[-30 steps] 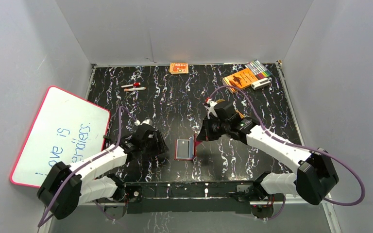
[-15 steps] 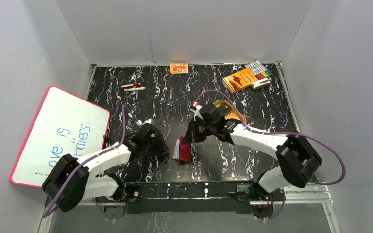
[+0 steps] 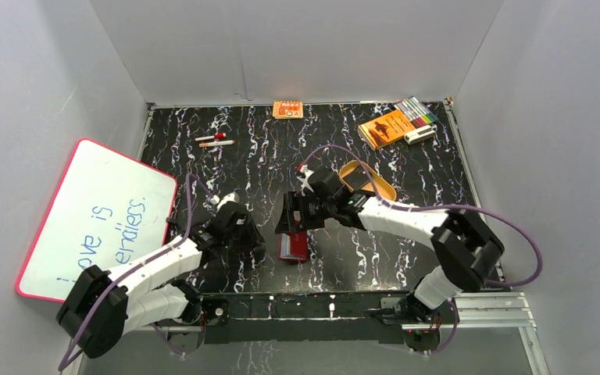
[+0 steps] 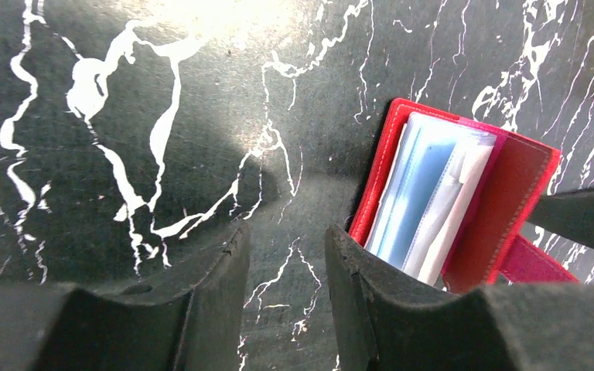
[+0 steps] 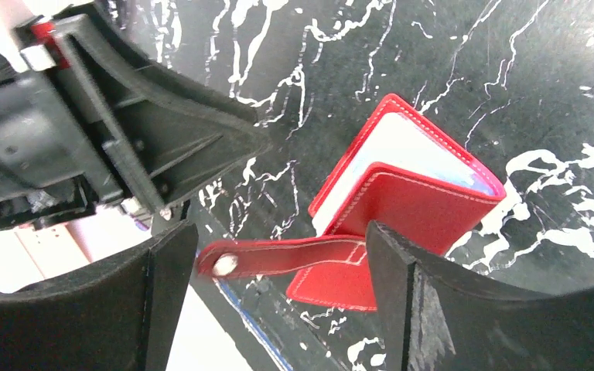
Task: Put the credit cards into the card holder
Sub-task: Close the card holder at the center of the board, then pick up the card holder from the center of the board, then turn over the card holder.
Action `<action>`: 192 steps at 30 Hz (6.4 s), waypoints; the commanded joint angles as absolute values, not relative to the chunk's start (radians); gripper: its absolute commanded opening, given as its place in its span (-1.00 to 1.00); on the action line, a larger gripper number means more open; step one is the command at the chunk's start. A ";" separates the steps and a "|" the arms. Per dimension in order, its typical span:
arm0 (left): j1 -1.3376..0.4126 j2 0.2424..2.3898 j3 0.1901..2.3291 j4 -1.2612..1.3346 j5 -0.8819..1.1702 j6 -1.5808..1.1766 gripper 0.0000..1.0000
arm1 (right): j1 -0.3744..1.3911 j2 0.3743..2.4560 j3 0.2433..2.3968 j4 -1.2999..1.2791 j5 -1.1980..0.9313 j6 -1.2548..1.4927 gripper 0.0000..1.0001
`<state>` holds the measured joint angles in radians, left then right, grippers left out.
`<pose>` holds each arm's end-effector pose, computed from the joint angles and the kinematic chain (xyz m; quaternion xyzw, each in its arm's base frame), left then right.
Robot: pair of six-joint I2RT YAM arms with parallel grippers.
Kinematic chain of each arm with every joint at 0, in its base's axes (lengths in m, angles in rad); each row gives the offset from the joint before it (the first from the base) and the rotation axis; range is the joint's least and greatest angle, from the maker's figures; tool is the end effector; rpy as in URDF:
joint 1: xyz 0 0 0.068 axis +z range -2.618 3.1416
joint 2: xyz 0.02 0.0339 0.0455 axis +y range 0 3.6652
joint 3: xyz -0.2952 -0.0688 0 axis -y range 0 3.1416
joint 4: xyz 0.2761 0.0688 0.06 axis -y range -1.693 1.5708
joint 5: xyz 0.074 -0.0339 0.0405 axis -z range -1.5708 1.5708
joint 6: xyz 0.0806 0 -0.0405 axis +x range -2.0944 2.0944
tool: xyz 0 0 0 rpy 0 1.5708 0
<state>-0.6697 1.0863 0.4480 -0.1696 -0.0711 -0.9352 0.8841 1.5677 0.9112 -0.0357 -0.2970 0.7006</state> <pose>0.1970 -0.1486 0.1468 -0.1359 0.9176 -0.2446 0.2823 0.2295 0.3171 0.1913 -0.1447 0.8856 0.3935 0.2000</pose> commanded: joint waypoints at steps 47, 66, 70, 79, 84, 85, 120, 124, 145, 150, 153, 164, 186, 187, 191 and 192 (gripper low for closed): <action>-0.668 1.007 0.549 -0.261 -0.156 -0.905 -0.30 | 0.897 1.689 0.834 0.090 -0.245 0.797 -0.37; -0.670 1.292 0.546 0.054 0.171 -0.885 -0.61 | 0.899 1.677 0.827 0.067 -0.235 0.799 -0.37; -0.670 1.306 0.536 0.037 0.137 -0.886 -0.65 | 0.899 1.652 0.825 0.054 -0.232 0.801 -0.28; -0.670 1.313 0.496 0.005 0.056 -0.892 -0.77 | 0.898 1.535 0.805 0.025 -0.211 0.821 0.17; -0.670 1.322 0.478 0.009 0.042 -0.897 -0.80 | 0.898 1.486 0.757 0.028 -0.184 0.852 0.25; -0.670 1.323 0.476 0.012 0.040 -0.896 -0.80 | 0.898 1.478 0.745 0.032 -0.177 0.861 0.26; -0.670 1.356 0.402 0.053 0.020 -0.926 -0.86 | 0.876 1.661 0.555 0.596 -0.289 1.128 -0.11; -0.670 1.358 0.399 0.055 0.021 -0.929 -0.87 | 0.877 1.688 0.559 0.633 -0.311 1.146 -0.13; -0.666 1.064 0.625 -0.285 -0.104 -0.930 -0.27 | 0.920 1.464 0.727 0.268 -0.220 0.824 -1.00; -0.661 0.889 0.847 -0.441 -0.234 -0.916 0.33 | 0.922 1.349 0.993 -0.158 -0.017 0.492 -1.00; -0.658 0.839 0.967 -0.494 -0.333 -0.904 0.75 | 0.924 1.334 1.147 -0.289 0.171 0.270 -1.00; -0.656 0.830 1.172 -0.302 -0.114 -0.843 0.80 | 0.965 1.184 1.037 0.281 0.542 -0.783 -1.00; -0.658 0.997 1.113 -0.046 0.202 -1.139 0.83 | 1.029 1.063 0.752 0.811 0.372 -1.538 -1.00; -0.659 1.010 1.121 -0.046 0.208 -1.151 0.83 | 1.035 1.064 0.753 0.817 0.371 -1.543 -1.00; -0.664 1.028 1.148 -0.031 0.187 -1.175 0.83 | 1.048 1.069 0.766 0.811 0.374 -1.564 -1.00; -0.665 1.028 1.151 -0.022 0.179 -1.177 0.84 | 1.052 1.070 0.768 0.810 0.374 -1.571 -1.00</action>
<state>-0.6605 1.0374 1.1042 -0.0746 0.1635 -1.1419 1.0367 1.0889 0.7544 0.7059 0.3824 -1.5269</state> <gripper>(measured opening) 0.915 0.146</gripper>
